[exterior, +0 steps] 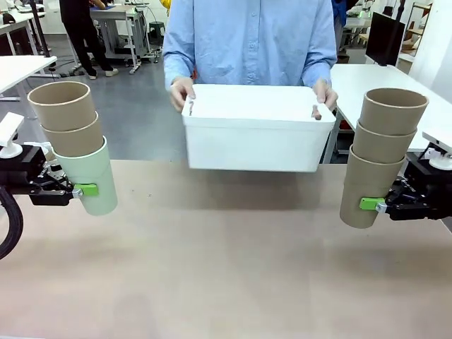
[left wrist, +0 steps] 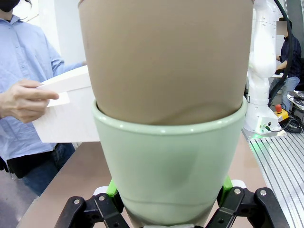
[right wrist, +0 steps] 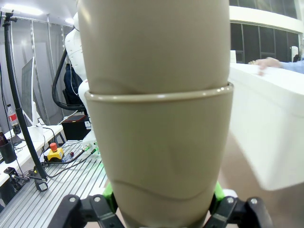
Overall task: Stack the cups and store them in the basket.
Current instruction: Place the stack of Reusable plastic cups into the Pantry Basket.
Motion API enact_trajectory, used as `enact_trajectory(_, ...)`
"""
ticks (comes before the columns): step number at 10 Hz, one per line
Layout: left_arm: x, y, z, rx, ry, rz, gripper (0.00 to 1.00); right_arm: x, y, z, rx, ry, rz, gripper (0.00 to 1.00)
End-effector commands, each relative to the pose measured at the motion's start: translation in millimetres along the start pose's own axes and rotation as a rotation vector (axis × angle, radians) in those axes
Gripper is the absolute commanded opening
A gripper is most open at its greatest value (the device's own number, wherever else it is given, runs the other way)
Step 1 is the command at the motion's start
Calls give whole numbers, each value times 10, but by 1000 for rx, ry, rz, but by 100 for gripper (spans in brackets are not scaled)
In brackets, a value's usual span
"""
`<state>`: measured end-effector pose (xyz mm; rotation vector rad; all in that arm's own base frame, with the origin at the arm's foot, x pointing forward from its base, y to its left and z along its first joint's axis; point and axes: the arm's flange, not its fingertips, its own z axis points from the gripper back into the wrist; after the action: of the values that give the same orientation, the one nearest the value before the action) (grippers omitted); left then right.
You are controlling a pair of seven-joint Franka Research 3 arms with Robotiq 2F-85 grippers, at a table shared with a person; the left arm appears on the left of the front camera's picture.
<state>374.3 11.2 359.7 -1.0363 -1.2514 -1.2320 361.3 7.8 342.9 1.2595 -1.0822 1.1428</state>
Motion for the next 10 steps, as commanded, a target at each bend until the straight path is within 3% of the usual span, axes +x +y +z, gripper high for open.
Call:
enact_trajectory(1,46,11,-17,8,-16,3,86,47,4,-10,1,2,-1,83)
enact_trajectory(10,46,11,-17,8,-16,3,86,47,4,-10,1,2,-1,83)
